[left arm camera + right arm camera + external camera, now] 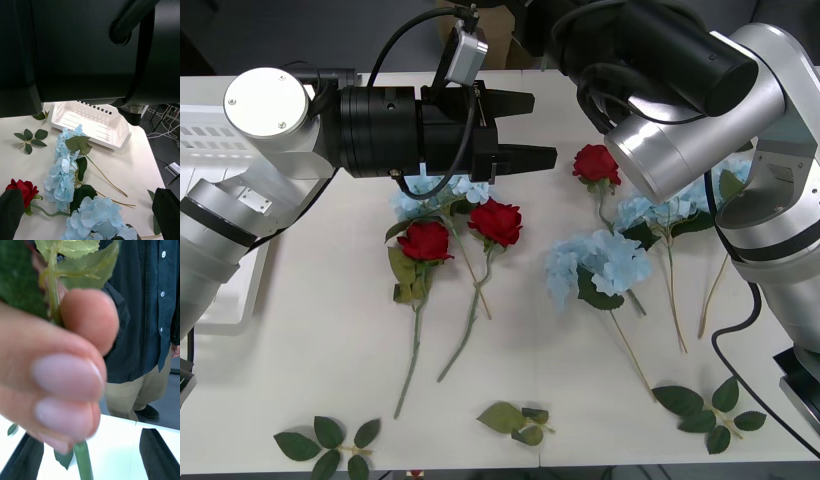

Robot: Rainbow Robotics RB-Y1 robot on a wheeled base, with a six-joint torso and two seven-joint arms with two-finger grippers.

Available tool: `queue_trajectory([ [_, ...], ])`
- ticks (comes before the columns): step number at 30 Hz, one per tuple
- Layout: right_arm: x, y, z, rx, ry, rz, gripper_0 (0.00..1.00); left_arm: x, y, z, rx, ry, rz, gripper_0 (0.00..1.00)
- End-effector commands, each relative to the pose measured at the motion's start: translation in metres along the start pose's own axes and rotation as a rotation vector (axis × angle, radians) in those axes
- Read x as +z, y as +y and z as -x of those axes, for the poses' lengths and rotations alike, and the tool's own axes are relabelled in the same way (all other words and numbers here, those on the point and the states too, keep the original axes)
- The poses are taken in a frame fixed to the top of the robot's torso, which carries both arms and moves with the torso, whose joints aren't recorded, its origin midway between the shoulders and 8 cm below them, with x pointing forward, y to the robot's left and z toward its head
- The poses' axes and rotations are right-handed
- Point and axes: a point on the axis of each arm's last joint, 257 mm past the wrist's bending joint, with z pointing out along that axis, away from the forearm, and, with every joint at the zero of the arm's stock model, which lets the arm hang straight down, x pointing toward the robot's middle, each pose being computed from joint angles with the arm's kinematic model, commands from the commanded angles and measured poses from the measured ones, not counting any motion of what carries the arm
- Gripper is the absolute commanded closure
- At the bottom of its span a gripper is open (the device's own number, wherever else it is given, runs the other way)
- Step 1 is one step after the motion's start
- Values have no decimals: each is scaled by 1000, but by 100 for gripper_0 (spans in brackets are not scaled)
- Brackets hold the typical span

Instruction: Place the red flowers into the right box and the blue flowers into the left box. If a person shows an open palm, hand one flower to the person first, then continue sorting.

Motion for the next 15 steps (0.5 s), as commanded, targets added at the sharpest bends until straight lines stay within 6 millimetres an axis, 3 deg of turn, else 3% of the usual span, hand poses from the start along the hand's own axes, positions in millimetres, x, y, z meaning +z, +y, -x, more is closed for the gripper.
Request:
queue_trajectory([
  [1,-2,15,17,48,-47,32,26,-2,-1,-2,50,-8,3,0],
  [8,-23,2,20,133,-29,76,26,-3,-1,-2,50,-8,4,0],
  [13,-59,-36,0,172,41,77,26,-3,0,-1,50,-9,5,0],
  [15,-74,-65,-17,196,96,47,26,-3,-1,-2,50,-8,4,0],
])
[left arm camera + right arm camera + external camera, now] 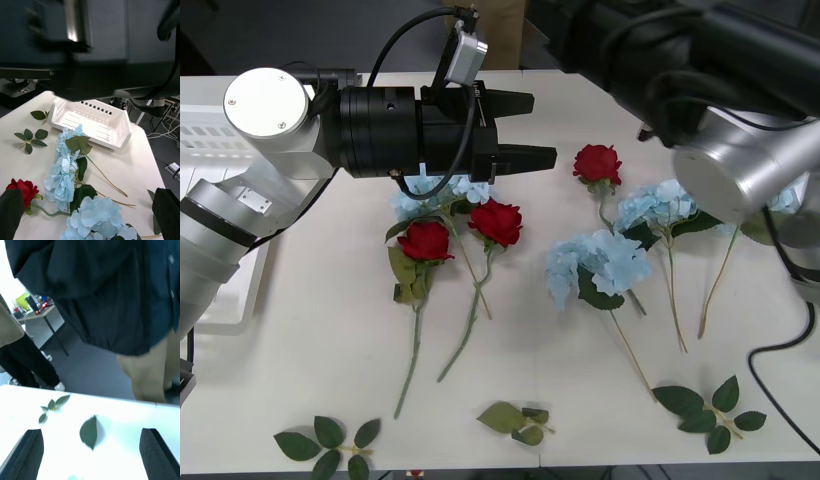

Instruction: Place the red flowers into the right box and the blue flowers into the left box. If a person shows an open palm, hand one flower to the person first, then continue sorting.

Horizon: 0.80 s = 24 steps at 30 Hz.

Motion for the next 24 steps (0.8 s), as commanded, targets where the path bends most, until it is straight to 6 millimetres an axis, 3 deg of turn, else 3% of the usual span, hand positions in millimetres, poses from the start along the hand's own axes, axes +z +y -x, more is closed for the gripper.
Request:
queue_trajectory([
  [1,-45,-61,-5,39,46,-69,26,-3,-1,-1,51,-9,4,0],
  [5,-72,-125,-46,14,170,-172,26,-3,-1,-1,51,-9,4,0],
  [7,-89,-169,-73,-63,236,-246,26,-3,-1,-1,51,-8,3,0],
  [10,-104,-206,-94,-157,282,-295,26,-3,-1,-1,51,-9,4,0],
  [12,-123,-237,-121,-216,343,-327,26,-3,-1,-1,50,-10,4,0],
  [18,-176,-276,-170,-245,454,-375,26,-3,-1,-1,49,-8,2,0],
  [24,-227,-315,-204,-227,529,-466,26,-14,10,-12,-20,36,33,0],
])
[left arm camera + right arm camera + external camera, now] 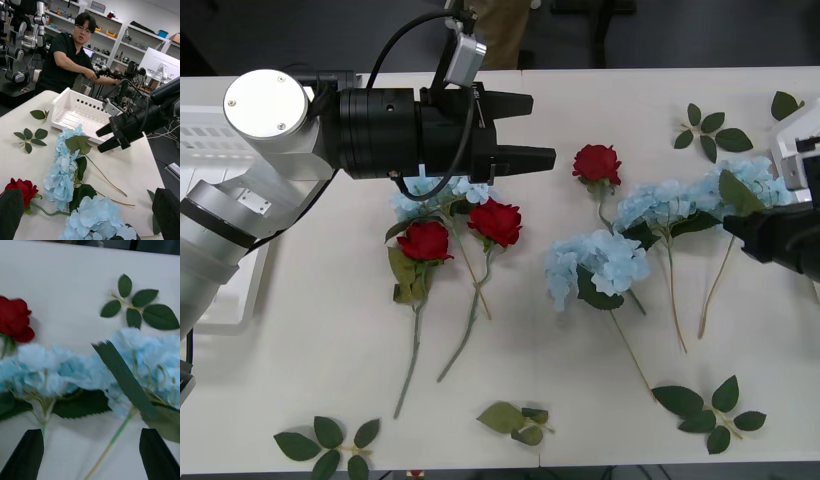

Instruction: Place the red flowers into the right box and the blue flowers into the left box. If a person shows an open palm, hand one flower to the person first, then continue sorting.

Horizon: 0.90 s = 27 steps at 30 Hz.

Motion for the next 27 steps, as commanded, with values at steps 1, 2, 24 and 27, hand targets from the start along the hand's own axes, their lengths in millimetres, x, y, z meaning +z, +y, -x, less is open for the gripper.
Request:
queue_trajectory([
  [1,-13,-44,-26,-9,33,-81,26,-16,12,-14,-24,51,39,0],
  [2,-12,-53,-32,-3,40,-102,26,-23,17,-22,-45,87,55,0],
  [24,81,-21,-29,218,88,-71,26,-233,42,-176,-715,975,621,0],
  [27,87,-19,-34,212,102,-70,26,-247,39,-199,-748,1023,732,0],
])
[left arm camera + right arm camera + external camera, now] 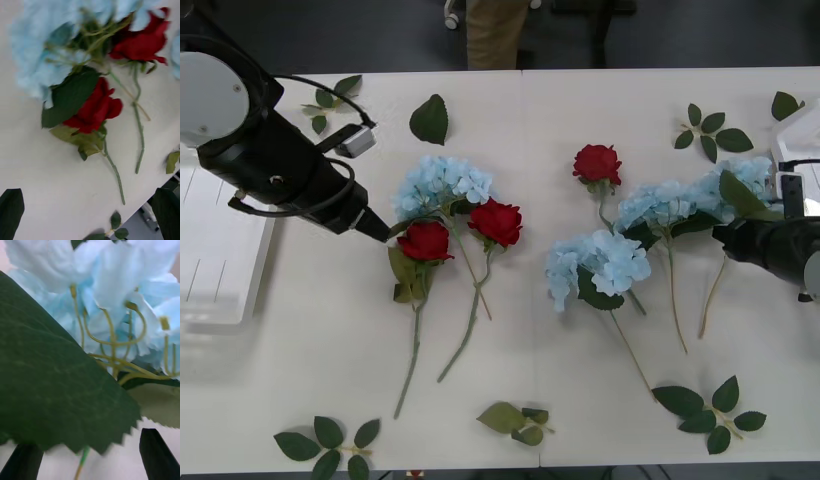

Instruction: Place the red flowers into the right box and the blue flowers into the left box. If a person shows an open palm, hand one flower to the person first, then continue sorting.

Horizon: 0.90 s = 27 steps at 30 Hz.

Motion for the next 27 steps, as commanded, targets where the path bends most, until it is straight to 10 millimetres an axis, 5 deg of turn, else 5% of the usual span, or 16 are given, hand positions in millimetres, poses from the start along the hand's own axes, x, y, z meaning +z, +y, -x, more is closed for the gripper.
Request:
queue_trajectory([
  [1,9,17,12,-38,-10,18,26,6,19,-22,-74,30,135,0],
  [8,28,17,-6,-65,2,10,30,50,16,-40,-210,61,265,0],
  [11,30,18,-10,-68,6,13,93,68,14,-39,-236,20,325,0],
  [13,29,19,-9,-68,4,16,100,77,13,-40,-241,-2,364,0],
  [22,15,44,14,-63,-36,77,100,102,-9,-48,-291,-47,429,0],
  [27,-17,75,37,-4,-45,193,100,119,-30,-49,-309,-69,391,0],
])
